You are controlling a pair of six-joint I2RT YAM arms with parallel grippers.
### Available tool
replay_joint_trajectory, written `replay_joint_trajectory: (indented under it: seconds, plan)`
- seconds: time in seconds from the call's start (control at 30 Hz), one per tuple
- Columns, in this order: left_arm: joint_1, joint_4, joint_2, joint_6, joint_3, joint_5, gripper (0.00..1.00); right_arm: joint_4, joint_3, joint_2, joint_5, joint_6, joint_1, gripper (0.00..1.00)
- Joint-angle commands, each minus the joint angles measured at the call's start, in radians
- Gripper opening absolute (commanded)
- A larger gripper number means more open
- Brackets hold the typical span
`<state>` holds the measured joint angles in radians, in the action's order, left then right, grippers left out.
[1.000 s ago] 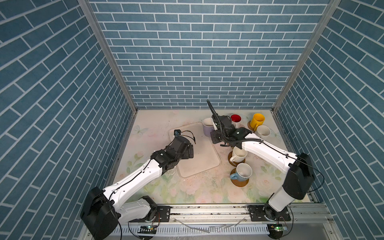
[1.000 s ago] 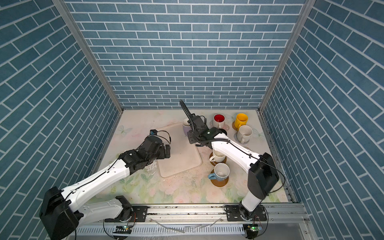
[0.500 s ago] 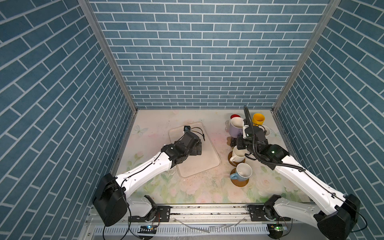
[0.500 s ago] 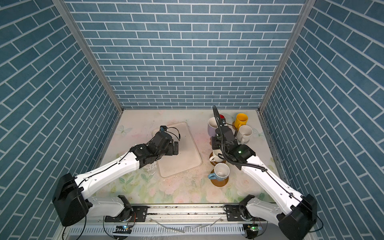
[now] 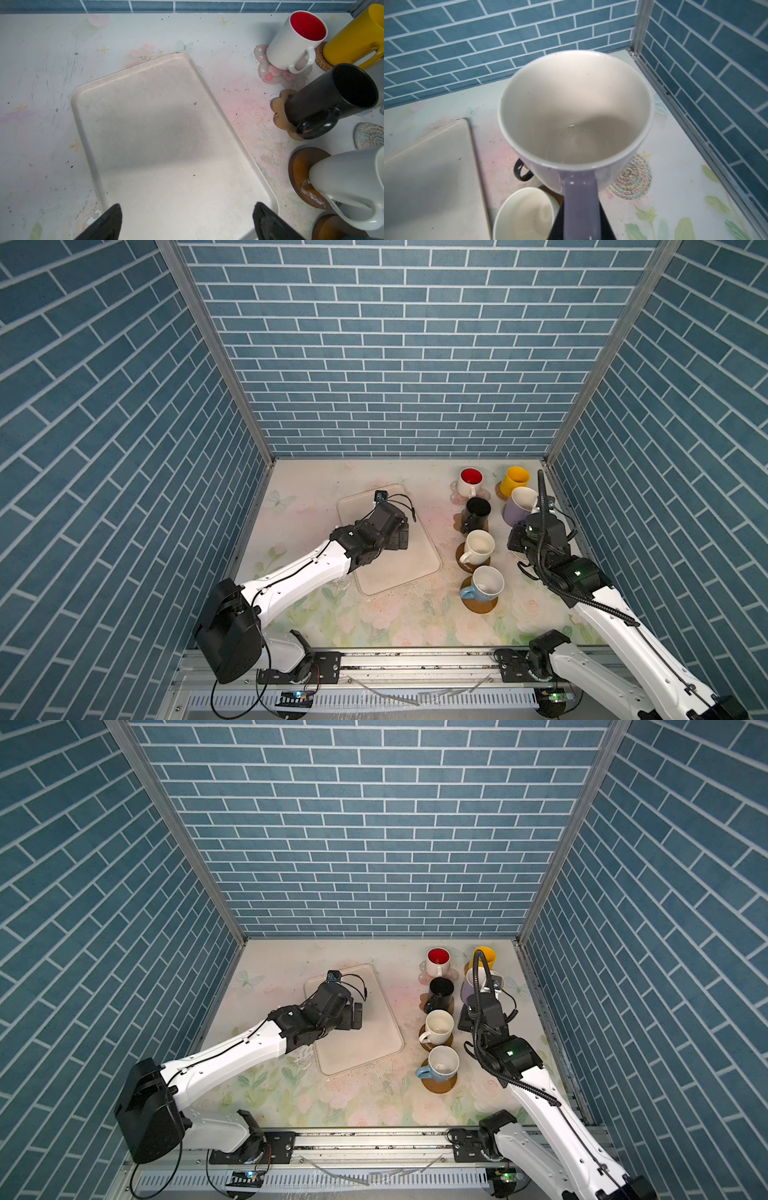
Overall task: Place cups on coasters
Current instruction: Place the cup on the coaster.
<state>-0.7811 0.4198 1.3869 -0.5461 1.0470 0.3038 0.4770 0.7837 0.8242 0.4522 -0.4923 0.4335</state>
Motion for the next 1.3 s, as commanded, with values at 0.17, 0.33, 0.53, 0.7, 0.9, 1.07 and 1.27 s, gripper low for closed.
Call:
replay_joint_trajectory:
  seconds: [0.17,0.33,0.53,0.7,0.9,1.07,1.27]
  plan:
    - [-0.004,-0.016,0.018,0.014,0.013,0.026,0.99,-0.051,-0.100,-0.080,0.118,-0.109,-0.103,0.00]
    - [0.003,-0.035,0.011,0.012,-0.010,0.025,0.99,-0.101,-0.147,-0.076,0.157,-0.121,-0.134,0.00]
    - [0.029,-0.059,0.014,0.009,-0.034,0.001,0.99,-0.200,-0.189,-0.039,0.163,-0.117,-0.166,0.00]
    - [0.063,-0.072,0.015,0.008,-0.053,-0.025,0.99,-0.260,-0.210,0.029,0.186,-0.120,-0.181,0.00]
    - [0.094,-0.088,0.015,0.014,-0.071,-0.044,0.99,-0.328,-0.225,0.109,0.198,-0.127,-0.203,0.00]
    - [0.107,-0.095,0.027,0.020,-0.074,-0.048,0.99,-0.381,-0.252,0.144,0.210,-0.135,-0.216,0.00]
    - [0.121,-0.105,0.046,0.019,-0.081,-0.054,0.99,-0.447,-0.275,0.209,0.196,-0.138,-0.226,0.00]
